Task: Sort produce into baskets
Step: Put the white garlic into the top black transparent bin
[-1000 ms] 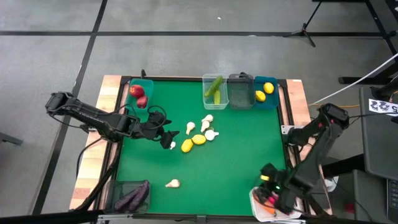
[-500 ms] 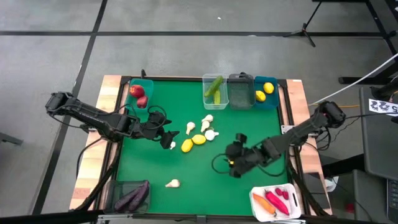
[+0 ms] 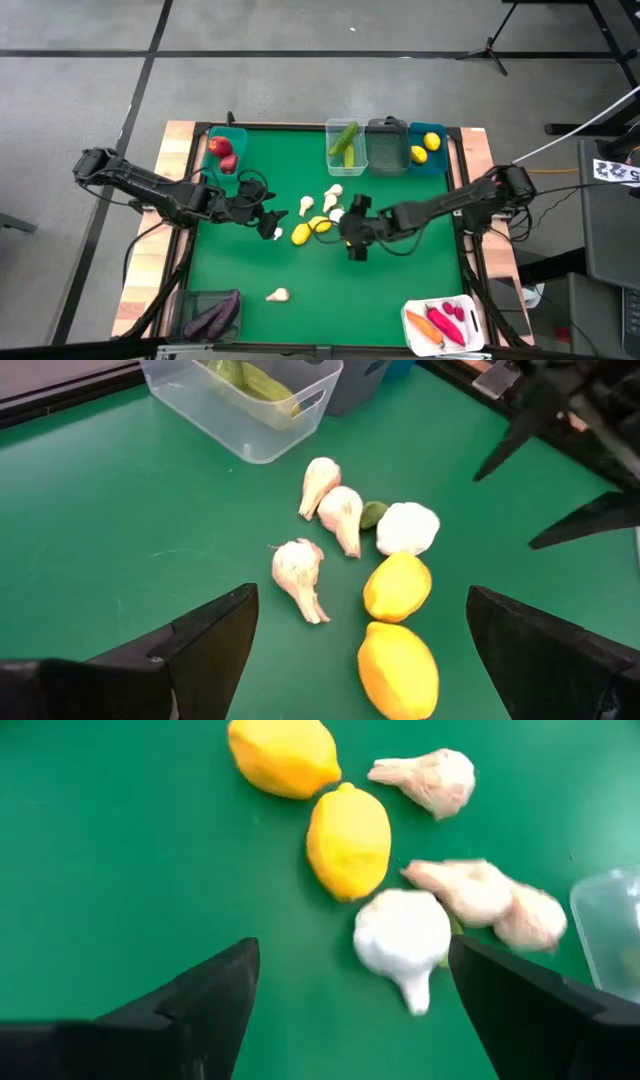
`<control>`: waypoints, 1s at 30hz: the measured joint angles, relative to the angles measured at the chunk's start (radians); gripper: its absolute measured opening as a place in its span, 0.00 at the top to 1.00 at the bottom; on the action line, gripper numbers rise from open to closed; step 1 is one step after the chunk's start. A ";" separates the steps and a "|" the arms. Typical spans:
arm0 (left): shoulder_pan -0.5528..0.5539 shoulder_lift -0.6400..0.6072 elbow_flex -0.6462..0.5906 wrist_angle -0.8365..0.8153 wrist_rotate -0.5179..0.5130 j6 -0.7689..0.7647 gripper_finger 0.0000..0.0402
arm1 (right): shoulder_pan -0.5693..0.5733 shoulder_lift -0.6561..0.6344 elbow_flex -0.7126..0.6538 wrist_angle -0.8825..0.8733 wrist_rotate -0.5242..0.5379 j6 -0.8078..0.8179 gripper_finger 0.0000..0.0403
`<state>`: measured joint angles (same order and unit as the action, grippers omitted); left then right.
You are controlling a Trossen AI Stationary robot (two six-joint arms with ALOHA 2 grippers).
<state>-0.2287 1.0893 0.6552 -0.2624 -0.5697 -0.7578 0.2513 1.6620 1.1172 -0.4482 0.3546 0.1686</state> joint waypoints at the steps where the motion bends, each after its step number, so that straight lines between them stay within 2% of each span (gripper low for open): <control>1: 0.000 0.000 0.000 -0.003 0.000 0.000 0.13 | -0.016 0.016 0.000 0.007 -0.001 -0.024 0.19; 13: 0.000 0.000 0.000 -0.020 0.000 -0.019 0.13 | -0.163 0.146 0.000 0.038 -0.059 -0.116 0.20; 17: 0.000 0.000 0.000 -0.020 -0.002 -0.019 0.13 | -0.183 0.165 -0.001 0.058 -0.130 -0.126 0.20; 23: 0.000 0.000 0.000 -0.023 -0.005 -0.021 0.13 | -0.181 0.191 0.002 0.117 -0.162 -0.169 0.21; 30: 0.000 0.000 0.000 -0.023 -0.005 -0.021 0.13 | -0.181 0.232 0.001 0.117 -0.168 -0.166 0.34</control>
<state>-0.2283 1.0891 0.6552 -0.2858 -0.5743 -0.7792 0.0700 1.8942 1.1183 -0.3317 0.1867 0.0029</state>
